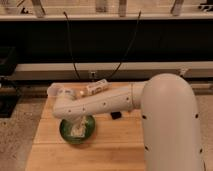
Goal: Place the white sponge in the ceramic bowl
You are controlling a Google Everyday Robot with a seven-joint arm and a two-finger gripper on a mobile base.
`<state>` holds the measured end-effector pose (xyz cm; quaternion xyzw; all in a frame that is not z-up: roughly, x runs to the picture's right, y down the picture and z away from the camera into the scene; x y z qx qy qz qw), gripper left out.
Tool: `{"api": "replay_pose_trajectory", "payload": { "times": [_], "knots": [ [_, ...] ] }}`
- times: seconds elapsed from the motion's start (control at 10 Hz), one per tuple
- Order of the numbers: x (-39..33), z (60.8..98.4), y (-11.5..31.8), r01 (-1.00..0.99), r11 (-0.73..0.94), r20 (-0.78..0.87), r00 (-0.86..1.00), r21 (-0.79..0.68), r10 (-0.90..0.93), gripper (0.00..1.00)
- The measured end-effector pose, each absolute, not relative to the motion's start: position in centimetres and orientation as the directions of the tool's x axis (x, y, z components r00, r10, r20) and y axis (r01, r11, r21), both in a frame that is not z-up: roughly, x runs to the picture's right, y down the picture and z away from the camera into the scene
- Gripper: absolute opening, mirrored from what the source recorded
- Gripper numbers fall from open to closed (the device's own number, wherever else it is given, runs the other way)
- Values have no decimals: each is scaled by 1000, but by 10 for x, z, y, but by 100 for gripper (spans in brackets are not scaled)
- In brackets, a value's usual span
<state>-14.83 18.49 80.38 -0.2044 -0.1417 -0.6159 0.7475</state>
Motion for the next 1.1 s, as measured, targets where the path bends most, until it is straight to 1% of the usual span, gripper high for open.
{"api": "replay_pose_trajectory", "payload": {
  "times": [0.4, 0.5, 0.6, 0.7, 0.8, 1.1],
  "knots": [
    [-156, 815, 195, 982, 142, 483, 183, -121, -856, 3],
    [-158, 817, 196, 983, 140, 485, 180, -118, -856, 4],
    [-159, 818, 197, 984, 139, 486, 178, -115, -856, 11],
    [-160, 819, 198, 983, 140, 484, 179, -116, -857, 23],
    [-159, 820, 198, 983, 142, 482, 182, -117, -857, 31],
    [-159, 822, 200, 982, 150, 477, 187, -116, -859, 64]
  ]
}}
